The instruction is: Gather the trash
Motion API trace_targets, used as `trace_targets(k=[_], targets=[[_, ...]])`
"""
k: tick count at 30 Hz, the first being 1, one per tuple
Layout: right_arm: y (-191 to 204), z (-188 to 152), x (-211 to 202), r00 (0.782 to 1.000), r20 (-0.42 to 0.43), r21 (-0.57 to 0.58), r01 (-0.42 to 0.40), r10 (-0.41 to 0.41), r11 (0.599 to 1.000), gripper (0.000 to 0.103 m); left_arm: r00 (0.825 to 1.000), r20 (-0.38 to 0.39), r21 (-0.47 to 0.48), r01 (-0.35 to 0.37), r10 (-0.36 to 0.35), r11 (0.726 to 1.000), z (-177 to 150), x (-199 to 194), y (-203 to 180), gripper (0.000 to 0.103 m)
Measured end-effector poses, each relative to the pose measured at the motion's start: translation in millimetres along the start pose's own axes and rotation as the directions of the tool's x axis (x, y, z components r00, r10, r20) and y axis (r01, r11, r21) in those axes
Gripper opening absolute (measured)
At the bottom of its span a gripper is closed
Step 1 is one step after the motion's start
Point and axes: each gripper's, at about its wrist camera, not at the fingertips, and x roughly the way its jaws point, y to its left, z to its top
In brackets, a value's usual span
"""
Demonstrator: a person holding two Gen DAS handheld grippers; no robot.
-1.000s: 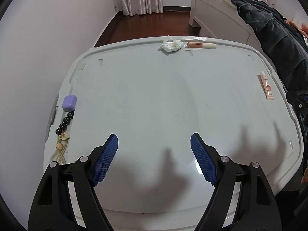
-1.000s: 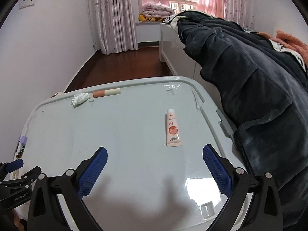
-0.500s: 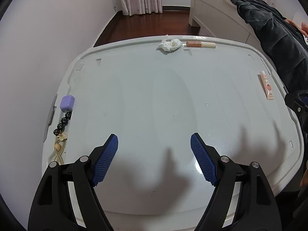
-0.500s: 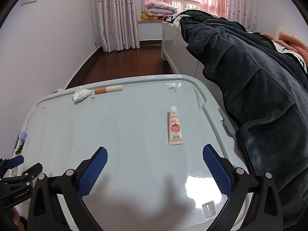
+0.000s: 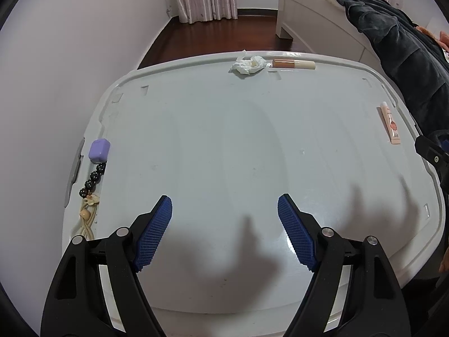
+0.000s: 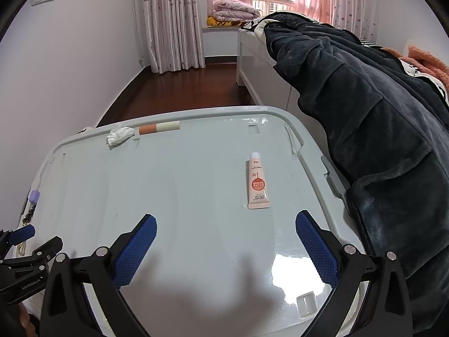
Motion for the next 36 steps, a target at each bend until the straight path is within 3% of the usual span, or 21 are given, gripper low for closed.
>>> trace_targets(k=[17, 20, 24, 31, 36], targets=[[1, -2, 0, 1.000, -0.002, 0.002, -0.003, 0.003, 1.000, 0.098, 1.000, 0.016, -0.020, 0.015, -0.015, 1.000, 1, -2, 6, 0.076], [1, -2, 1, 1.000, -0.003, 0.008, -0.007, 0.007, 1.000, 0.098, 1.000, 0.025, -0.036, -0.001, 0.002, 0.999, 1, -3, 9, 0.091], [0, -1, 1, 1.000, -0.008, 0.015, -0.013, 0.013, 1.000, 0.098, 0.998, 0.032, -0.081, 0.047, -0.044, 0.996, 2, -4, 19, 0.091], [1, 0, 1, 1.000, -0.008, 0.011, -0.011, 0.011, 1.000, 0.098, 0.999, 0.029, -0.087, -0.016, 0.019, 0.996, 2, -3, 19, 0.091], [0, 0, 1, 1.000, -0.007, 0.013, -0.009, 0.009, 1.000, 0.098, 1.000, 0.029, -0.099, 0.003, 0.000, 0.995, 2, -2, 24, 0.091]])
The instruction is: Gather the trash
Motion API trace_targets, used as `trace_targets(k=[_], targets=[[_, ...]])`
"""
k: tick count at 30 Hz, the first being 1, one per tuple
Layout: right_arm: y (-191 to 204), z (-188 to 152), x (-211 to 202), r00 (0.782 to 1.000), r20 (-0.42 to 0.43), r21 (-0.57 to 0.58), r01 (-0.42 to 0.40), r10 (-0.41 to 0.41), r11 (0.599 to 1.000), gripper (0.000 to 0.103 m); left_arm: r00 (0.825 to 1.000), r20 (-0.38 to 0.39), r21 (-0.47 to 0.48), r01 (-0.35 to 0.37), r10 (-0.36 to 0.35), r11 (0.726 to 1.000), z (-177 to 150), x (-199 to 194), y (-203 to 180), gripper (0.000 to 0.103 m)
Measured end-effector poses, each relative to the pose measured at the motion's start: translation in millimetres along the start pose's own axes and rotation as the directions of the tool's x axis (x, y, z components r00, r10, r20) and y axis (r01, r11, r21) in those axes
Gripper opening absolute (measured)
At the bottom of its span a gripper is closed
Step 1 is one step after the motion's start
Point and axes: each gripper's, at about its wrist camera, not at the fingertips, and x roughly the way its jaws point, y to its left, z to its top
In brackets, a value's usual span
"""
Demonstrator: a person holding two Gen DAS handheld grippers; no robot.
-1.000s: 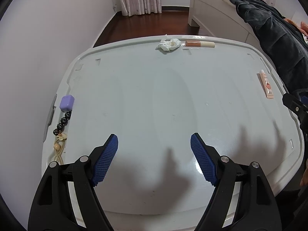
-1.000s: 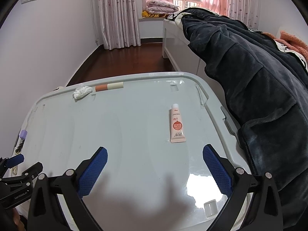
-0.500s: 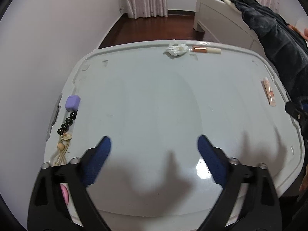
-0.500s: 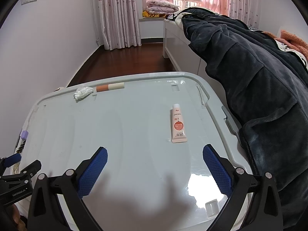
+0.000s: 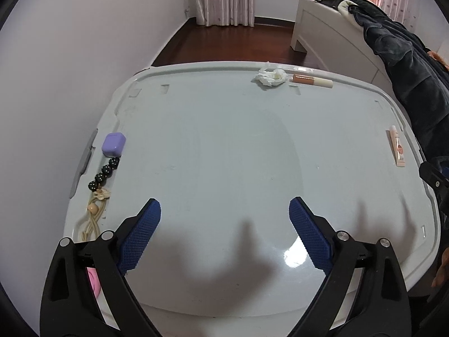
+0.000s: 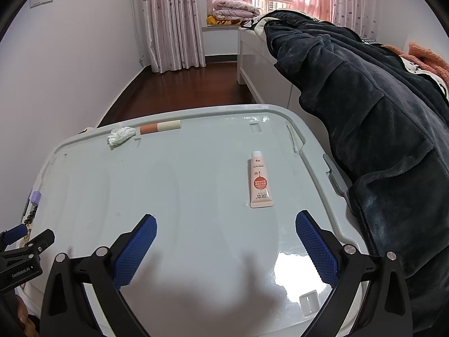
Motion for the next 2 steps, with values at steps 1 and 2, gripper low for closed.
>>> trace_targets(k=[1, 2], targets=[[0.0, 0.0, -0.1, 1.000, 0.001, 0.000, 0.001, -0.001, 1.000, 0.098, 1.000, -0.002, 0.001, 0.000, 0.000, 1.000, -0.5, 0.0, -0.1, 0.091], [-0.1, 0.1, -0.1, 1.000, 0.002, -0.001, 0.001, -0.001, 1.000, 0.098, 1.000, -0.003, 0.001, -0.004, 0.004, 1.000, -0.8, 0.4, -0.1, 0.091]])
